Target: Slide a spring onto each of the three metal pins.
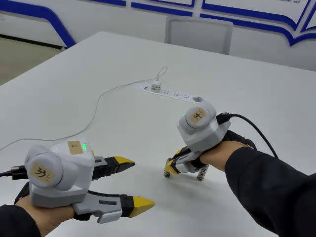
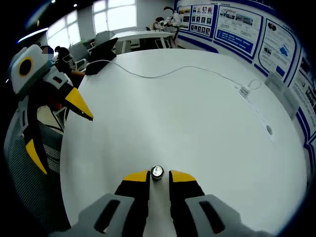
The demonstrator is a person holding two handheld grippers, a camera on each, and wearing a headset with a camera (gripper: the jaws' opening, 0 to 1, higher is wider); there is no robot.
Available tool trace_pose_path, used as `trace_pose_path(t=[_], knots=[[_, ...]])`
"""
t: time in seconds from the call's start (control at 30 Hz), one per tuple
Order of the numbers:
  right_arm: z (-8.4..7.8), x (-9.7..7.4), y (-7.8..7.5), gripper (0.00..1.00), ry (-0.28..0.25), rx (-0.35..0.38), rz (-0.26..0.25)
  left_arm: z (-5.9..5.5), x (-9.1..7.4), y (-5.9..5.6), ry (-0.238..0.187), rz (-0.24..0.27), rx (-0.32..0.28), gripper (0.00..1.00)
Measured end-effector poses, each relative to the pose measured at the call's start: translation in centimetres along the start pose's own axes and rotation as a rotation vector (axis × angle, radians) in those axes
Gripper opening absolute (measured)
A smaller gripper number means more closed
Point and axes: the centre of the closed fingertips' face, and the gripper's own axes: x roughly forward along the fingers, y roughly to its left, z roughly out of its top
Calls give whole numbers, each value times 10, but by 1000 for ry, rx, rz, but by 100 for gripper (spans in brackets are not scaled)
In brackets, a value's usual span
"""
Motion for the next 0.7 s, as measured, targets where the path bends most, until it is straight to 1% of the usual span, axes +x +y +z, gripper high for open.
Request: trace_pose_path(t=[0.27,0.4,0.7], knots=[[7,-22,2,19,-46,-14,-25,1,0,1,1,2,7,59],[9,-36,7,21,-79,-22,-32,1,1,2,3,3,11,59],[-4,-60,18,22,-130,-11,-52,4,2,4,0,5,16,60]])
